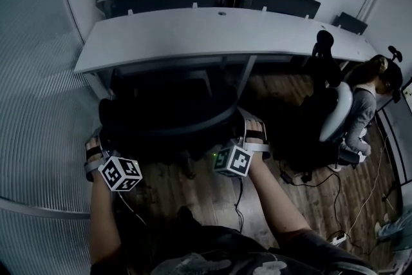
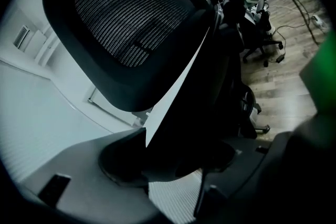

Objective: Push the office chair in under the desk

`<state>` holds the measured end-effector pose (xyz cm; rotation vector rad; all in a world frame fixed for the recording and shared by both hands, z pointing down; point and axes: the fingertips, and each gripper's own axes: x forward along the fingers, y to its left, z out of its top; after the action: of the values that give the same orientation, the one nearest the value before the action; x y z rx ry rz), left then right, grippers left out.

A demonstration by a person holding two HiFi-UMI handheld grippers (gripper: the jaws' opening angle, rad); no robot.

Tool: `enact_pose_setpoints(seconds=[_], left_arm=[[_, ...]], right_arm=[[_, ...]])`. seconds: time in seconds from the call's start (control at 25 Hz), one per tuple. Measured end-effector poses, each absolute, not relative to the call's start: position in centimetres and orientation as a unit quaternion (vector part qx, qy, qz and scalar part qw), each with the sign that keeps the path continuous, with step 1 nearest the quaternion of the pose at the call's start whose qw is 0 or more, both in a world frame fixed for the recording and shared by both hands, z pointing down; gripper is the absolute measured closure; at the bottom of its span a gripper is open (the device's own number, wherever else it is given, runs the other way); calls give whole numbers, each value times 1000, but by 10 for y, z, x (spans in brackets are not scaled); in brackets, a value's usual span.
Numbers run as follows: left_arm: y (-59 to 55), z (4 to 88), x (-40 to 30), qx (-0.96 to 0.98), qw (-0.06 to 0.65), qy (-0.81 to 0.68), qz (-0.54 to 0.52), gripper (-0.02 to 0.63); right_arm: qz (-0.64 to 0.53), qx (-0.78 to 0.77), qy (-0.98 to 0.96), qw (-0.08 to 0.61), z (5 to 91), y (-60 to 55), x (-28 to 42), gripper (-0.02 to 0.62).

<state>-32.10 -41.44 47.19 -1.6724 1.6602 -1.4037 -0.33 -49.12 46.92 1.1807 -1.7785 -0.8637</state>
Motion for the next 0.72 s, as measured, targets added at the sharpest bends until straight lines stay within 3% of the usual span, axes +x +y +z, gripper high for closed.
enact_pose_setpoints(seconds=[0.72], left_arm=[[-543,468,-381,-620,208,570,-497,334]], right_arm=[[-317,492,-679,443,469,-607,-57,305]])
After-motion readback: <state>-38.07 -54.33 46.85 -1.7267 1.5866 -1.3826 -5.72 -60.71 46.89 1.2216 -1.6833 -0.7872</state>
